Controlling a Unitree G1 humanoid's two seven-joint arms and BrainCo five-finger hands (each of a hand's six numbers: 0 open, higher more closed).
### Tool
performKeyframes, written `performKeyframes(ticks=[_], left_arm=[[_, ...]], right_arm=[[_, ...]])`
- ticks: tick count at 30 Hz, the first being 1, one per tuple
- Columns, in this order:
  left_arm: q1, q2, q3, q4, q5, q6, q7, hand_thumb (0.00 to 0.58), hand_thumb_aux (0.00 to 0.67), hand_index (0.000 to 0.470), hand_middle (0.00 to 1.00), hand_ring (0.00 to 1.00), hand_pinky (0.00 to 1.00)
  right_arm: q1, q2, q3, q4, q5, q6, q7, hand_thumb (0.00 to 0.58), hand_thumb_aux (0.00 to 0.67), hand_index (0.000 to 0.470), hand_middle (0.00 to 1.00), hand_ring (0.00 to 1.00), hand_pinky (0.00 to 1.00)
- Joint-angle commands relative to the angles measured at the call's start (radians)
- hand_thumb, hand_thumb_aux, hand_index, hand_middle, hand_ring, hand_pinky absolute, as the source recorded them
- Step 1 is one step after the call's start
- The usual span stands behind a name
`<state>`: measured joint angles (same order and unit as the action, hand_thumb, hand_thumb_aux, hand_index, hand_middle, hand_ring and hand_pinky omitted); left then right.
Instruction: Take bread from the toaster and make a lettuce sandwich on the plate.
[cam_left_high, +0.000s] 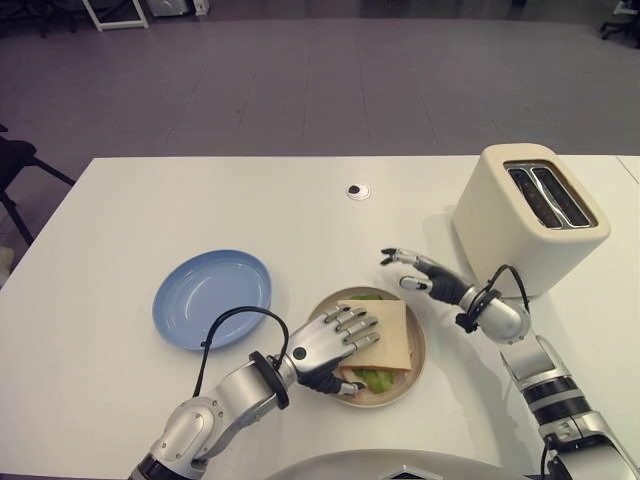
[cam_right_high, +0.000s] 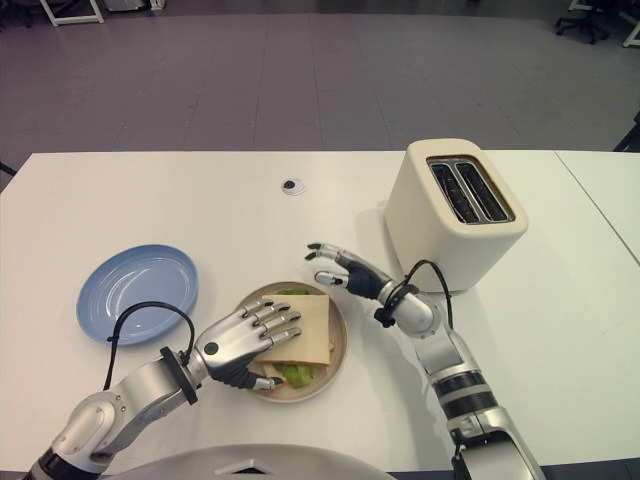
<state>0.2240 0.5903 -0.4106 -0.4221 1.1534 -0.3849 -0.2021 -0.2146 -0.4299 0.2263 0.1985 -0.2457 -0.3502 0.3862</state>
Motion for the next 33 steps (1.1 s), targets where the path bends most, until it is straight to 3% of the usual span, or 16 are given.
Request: performKeyframes(ticks=[1,5,6,8,9,16,19,22,23,24,25,26,27,28,33], left_arm=[[0.065,0.057,-0.051,0.059,-0.001,-0.005,-0.113,0.307,0.210,0.147,0.00,0.00,0.00],[0.054,0.059,-0.044,0.064,-0.024,0.005,-0.080,0.334,0.234,0.164,0.00,0.00,0.00],[0.048,0.055,-0.035,0.060,-0.029,0.004,-0.055,0.310,0.213,0.149,0.00,0.00,0.00],[0.032,0.043,-0.004,0.038,-0.061,-0.005,0.007,0.156,0.097,0.068,0.00,0.00,0.00],[0.022,0.041,0.015,0.026,-0.068,-0.011,0.043,0.000,0.000,0.000,0.00,0.00,0.00],[0.033,0.050,0.146,-0.081,-0.228,-0.050,0.099,0.000,0.000,0.000,0.00,0.00,0.00],[0.092,0.112,0.259,-0.193,-0.296,-0.067,0.053,0.000,0.000,0.000,0.00,0.00,0.00],[0.240,0.154,0.327,-0.278,-0.447,-0.053,-0.038,0.000,0.000,0.000,0.00,0.00,0.00],[0.301,0.175,0.317,-0.289,-0.502,-0.047,-0.088,0.258,0.171,0.120,0.00,0.00,0.00],[0.353,0.199,0.298,-0.297,-0.558,-0.042,-0.141,0.438,0.339,0.238,0.00,0.00,0.00],[0.397,0.222,0.277,-0.301,-0.612,-0.036,-0.191,0.547,0.510,0.358,0.00,0.00,0.00],[0.425,0.238,0.264,-0.306,-0.659,-0.031,-0.230,0.577,0.625,0.439,0.82,0.82,0.82],[0.446,0.249,0.260,-0.309,-0.697,-0.026,-0.262,0.580,0.670,0.470,1.00,1.00,1.00],[0.458,0.260,0.267,-0.304,-0.715,-0.018,-0.289,0.580,0.670,0.470,1.00,1.00,1.00],[0.436,0.270,0.208,-0.263,-0.723,0.017,-0.405,0.580,0.670,0.470,1.00,1.00,1.00]], right_arm=[[-0.033,-0.003,-0.057,0.007,0.025,-0.012,-0.032,0.000,0.000,0.000,0.00,0.00,0.00],[-0.026,-0.039,-0.100,-0.055,0.077,-0.057,-0.002,0.000,0.000,0.000,0.00,0.00,0.00],[-0.018,-0.049,-0.107,-0.067,0.086,-0.064,0.006,0.000,0.000,0.000,0.00,0.00,0.00],[0.005,-0.063,-0.117,-0.087,0.096,-0.077,0.016,0.000,0.000,0.000,0.00,0.00,0.00],[0.018,-0.066,-0.120,-0.094,0.097,-0.081,0.017,0.000,0.000,0.000,0.00,0.00,0.00],[0.053,-0.089,-0.137,-0.140,0.113,-0.131,0.038,0.000,0.000,0.000,0.00,0.00,0.00],[0.115,-0.189,-0.152,-0.229,0.237,-0.188,0.173,0.000,0.000,0.000,0.00,0.00,0.00],[0.229,-0.348,-0.150,-0.332,0.386,-0.206,0.376,0.000,0.000,0.000,0.00,0.00,0.00],[0.296,-0.415,-0.150,-0.373,0.421,-0.228,0.448,0.000,0.000,0.000,0.00,0.00,0.00],[0.386,-0.485,-0.157,-0.420,0.446,-0.259,0.514,0.000,0.000,0.000,0.00,0.00,0.00],[0.465,-0.544,-0.160,-0.463,0.470,-0.266,0.572,0.000,0.000,0.000,0.00,0.00,0.00],[0.519,-0.582,-0.158,-0.500,0.490,-0.258,0.612,0.108,0.066,0.046,0.11,0.11,0.11],[0.554,-0.606,-0.149,-0.531,0.503,-0.243,0.639,0.413,0.310,0.217,0.52,0.52,0.52],[0.579,-0.619,-0.134,-0.556,0.496,-0.227,0.655,0.580,0.670,0.470,1.00,1.00,1.00],[0.590,-0.554,-0.036,-0.541,0.169,-0.201,0.610,0.580,0.670,0.470,1.00,1.00,1.00]])
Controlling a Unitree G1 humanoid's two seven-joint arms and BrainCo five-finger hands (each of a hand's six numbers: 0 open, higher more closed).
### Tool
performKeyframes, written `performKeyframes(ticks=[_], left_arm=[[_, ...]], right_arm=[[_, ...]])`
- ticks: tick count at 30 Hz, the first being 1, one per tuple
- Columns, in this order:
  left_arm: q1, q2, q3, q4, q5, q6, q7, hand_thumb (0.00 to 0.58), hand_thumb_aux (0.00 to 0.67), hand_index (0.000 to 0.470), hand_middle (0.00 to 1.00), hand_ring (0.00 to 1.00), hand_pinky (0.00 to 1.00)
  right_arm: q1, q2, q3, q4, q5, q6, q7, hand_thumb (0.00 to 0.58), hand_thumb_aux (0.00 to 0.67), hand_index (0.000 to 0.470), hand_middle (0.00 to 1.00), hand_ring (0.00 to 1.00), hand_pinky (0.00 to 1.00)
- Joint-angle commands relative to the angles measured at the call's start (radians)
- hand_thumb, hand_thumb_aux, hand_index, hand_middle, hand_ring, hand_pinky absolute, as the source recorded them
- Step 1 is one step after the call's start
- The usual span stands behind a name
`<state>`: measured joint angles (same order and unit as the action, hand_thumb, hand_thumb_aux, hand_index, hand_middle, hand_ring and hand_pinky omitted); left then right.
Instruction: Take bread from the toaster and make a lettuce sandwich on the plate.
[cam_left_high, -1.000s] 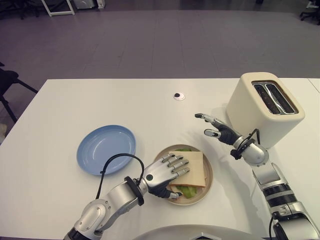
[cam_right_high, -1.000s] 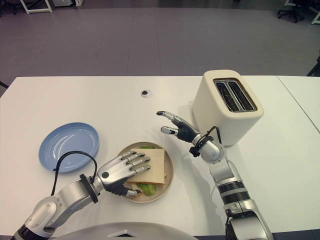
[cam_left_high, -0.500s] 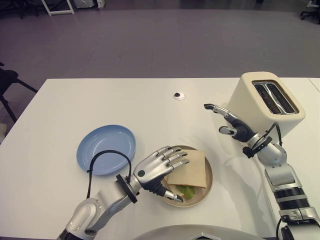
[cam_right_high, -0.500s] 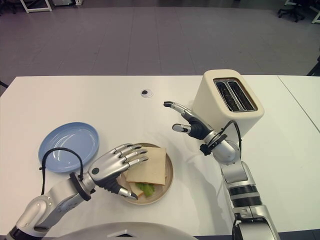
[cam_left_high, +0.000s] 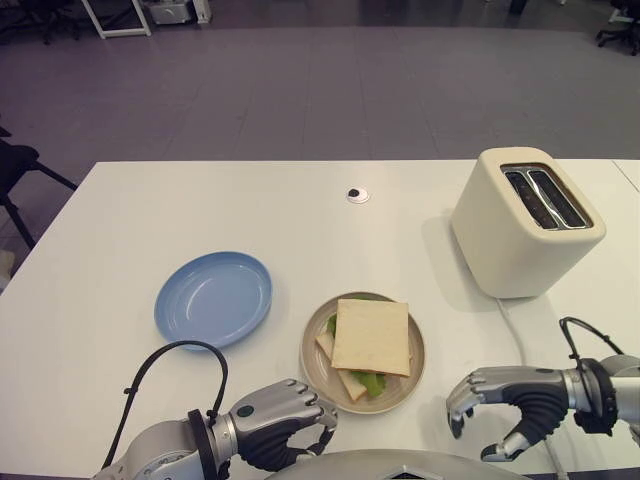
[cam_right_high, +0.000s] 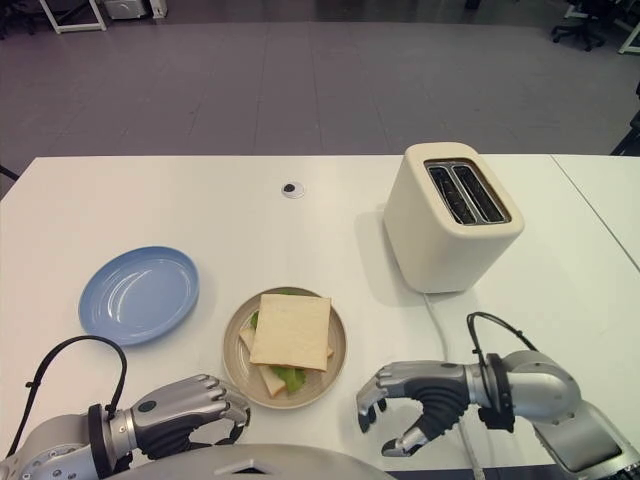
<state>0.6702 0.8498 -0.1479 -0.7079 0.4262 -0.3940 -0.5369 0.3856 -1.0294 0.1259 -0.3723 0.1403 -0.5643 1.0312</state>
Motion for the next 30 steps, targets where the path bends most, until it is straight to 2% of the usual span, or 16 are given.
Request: performKeyframes(ticks=[1,9,14,16,19,21,22,23,24,27,30], left_arm=[[-0.022,0.003,-0.075,0.034,0.022,0.034,-0.087,0.580,0.670,0.470,1.00,1.00,1.00],[-0.163,-0.062,-0.188,0.220,0.244,0.052,-0.094,0.580,0.670,0.470,1.00,1.00,1.00],[-0.293,-0.110,-0.242,0.350,0.377,0.029,-0.020,0.580,0.670,0.470,1.00,1.00,1.00],[-0.354,-0.148,-0.259,0.390,0.417,0.013,0.042,0.580,0.670,0.470,1.00,1.00,1.00],[-0.455,-0.196,-0.277,0.480,0.466,0.014,0.115,0.580,0.670,0.470,1.00,1.00,1.00],[-0.532,-0.223,-0.290,0.565,0.494,0.017,0.162,0.580,0.670,0.470,1.00,1.00,1.00],[-0.579,-0.237,-0.300,0.618,0.515,0.018,0.190,0.580,0.670,0.470,1.00,1.00,1.00],[-0.629,-0.254,-0.306,0.677,0.527,0.015,0.231,0.580,0.670,0.470,1.00,1.00,1.00],[-0.667,-0.265,-0.313,0.724,0.541,0.013,0.265,0.580,0.670,0.470,1.00,1.00,1.00],[-0.759,-0.288,-0.330,0.855,0.554,0.001,0.351,0.580,0.670,0.470,1.00,1.00,1.00],[-0.838,-0.300,-0.354,0.965,0.564,-0.015,0.430,0.580,0.670,0.470,1.00,1.00,1.00]], right_arm=[[-0.020,0.064,0.085,0.047,-0.294,0.014,-0.057,0.580,0.670,0.470,1.00,1.00,1.00],[-0.108,0.198,0.206,0.146,-0.627,-0.026,-0.230,0.580,0.670,0.470,1.00,1.00,1.00],[-0.145,0.256,0.248,0.181,-0.689,-0.028,-0.313,0.580,0.670,0.470,1.00,1.00,1.00],[-0.182,0.308,0.264,0.232,-0.648,-0.001,-0.335,0.580,0.670,0.470,1.00,1.00,1.00],[-0.270,0.384,0.270,0.362,-0.652,0.038,-0.398,0.580,0.670,0.470,1.00,1.00,1.00],[-0.339,0.423,0.279,0.474,-0.663,0.023,-0.446,0.580,0.670,0.470,1.00,1.00,1.00],[-0.373,0.438,0.287,0.536,-0.669,0.013,-0.469,0.579,0.638,0.448,0.99,0.99,0.99],[-0.415,0.456,0.296,0.600,-0.680,0.005,-0.498,0.578,0.636,0.446,0.99,0.99,0.99],[-0.452,0.474,0.304,0.656,-0.686,0.001,-0.521,0.580,0.670,0.470,0.98,0.98,0.98],[-0.565,0.529,0.327,0.823,-0.703,-0.023,-0.604,0.580,0.670,0.470,0.99,0.99,0.99],[-0.605,0.538,0.332,0.894,-0.713,-0.057,-0.677,0.580,0.670,0.470,0.98,0.98,0.98]])
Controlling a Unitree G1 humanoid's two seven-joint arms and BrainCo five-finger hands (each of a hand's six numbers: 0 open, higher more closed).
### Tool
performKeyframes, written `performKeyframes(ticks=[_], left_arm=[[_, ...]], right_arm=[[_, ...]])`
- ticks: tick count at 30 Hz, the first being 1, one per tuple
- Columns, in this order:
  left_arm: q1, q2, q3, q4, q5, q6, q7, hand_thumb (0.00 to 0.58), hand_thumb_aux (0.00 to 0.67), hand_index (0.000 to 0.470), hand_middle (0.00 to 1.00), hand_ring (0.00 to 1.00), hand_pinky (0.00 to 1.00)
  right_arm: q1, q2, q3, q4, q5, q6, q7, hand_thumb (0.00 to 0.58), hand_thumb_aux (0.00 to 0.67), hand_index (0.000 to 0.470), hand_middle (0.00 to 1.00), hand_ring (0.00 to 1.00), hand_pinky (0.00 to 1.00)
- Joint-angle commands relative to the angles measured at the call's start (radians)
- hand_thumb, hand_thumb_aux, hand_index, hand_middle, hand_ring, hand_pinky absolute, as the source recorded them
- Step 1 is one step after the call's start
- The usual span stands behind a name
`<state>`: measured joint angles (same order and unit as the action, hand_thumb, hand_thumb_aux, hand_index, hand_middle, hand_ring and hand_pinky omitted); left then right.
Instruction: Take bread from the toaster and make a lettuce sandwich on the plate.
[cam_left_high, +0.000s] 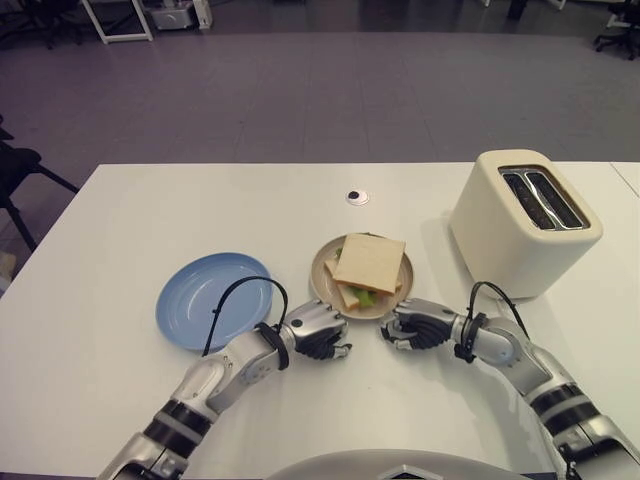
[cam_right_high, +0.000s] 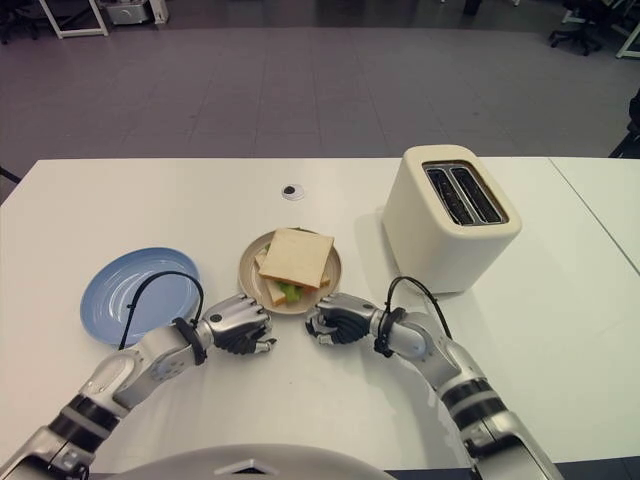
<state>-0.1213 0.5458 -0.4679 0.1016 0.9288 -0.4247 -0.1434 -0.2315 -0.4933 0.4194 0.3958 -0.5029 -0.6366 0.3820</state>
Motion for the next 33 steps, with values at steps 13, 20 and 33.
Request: performKeyframes(ticks=[13,20,33], left_arm=[[0.504,0.049,0.091,-0.479,-0.671,-0.114,0.023,0.363,0.260,0.182,0.26,0.26,0.26],[0.425,-0.063,0.152,-0.363,-1.086,-0.118,-0.095,0.000,0.000,0.000,0.00,0.00,0.00],[0.446,-0.153,0.264,-0.367,-1.151,-0.116,-0.174,0.000,0.000,0.000,0.00,0.00,0.00]], right_arm=[[0.364,-0.203,-0.034,-0.414,0.577,-0.149,0.019,0.000,0.000,0.000,0.43,0.43,0.43],[0.374,-0.043,-0.104,-0.464,0.921,-0.040,0.090,0.000,0.000,0.000,0.00,0.00,0.00],[0.359,0.056,-0.316,-0.530,1.236,0.191,0.286,0.000,0.000,0.000,0.00,0.00,0.00]])
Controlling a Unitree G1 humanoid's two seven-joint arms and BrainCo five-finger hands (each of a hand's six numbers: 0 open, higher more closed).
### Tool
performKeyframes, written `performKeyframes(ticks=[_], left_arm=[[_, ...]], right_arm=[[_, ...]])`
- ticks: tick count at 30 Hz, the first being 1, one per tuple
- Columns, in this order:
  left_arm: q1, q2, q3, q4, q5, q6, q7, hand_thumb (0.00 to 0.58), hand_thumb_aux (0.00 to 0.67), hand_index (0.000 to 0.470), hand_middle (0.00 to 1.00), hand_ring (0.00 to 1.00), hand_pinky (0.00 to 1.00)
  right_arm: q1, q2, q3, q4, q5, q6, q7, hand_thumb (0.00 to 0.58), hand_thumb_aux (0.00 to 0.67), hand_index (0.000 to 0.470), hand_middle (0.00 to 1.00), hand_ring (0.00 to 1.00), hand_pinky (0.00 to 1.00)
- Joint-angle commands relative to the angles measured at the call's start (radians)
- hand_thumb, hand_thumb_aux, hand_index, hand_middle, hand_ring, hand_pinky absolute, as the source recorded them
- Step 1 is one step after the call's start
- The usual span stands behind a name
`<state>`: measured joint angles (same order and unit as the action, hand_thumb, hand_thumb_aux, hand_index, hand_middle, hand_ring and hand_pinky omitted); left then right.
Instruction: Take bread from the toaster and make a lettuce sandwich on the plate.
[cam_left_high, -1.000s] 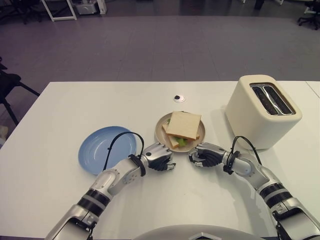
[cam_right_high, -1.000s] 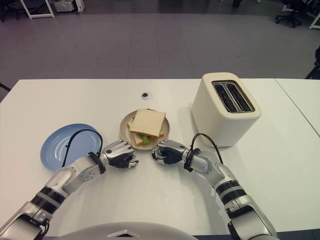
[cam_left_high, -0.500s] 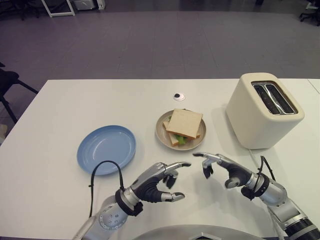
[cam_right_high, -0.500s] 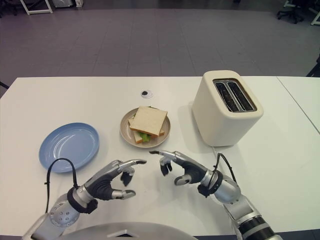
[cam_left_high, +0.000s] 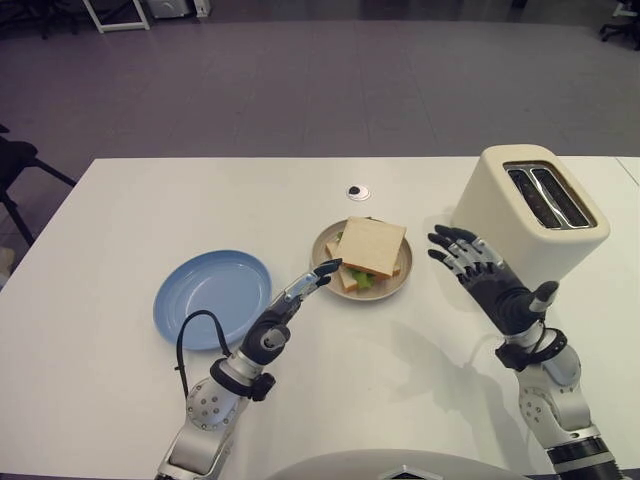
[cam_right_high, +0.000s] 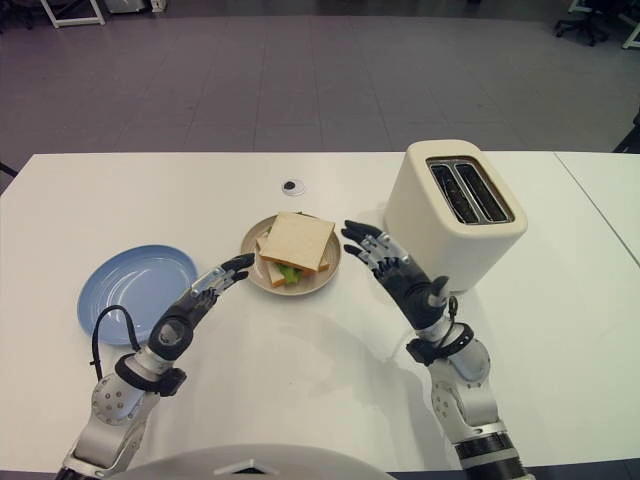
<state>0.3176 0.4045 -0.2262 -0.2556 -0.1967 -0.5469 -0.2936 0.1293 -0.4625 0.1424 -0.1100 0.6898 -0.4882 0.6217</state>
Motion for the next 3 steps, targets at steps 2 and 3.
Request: performKeyframes(ticks=[2,3], left_arm=[[0.010,-0.021,0.030,-0.016,-0.039,0.000,-0.038,0.000,0.000,0.000,0.00,0.00,0.00],[0.012,-0.025,0.033,-0.019,-0.042,-0.002,-0.045,0.000,0.000,0.000,0.00,0.00,0.00]], right_arm=[[0.003,0.041,-0.054,-0.032,0.041,0.059,0.077,0.000,0.000,0.000,0.00,0.00,0.00],[0.005,0.049,-0.060,-0.034,0.036,0.065,0.088,0.000,0.000,0.000,0.00,0.00,0.00]])
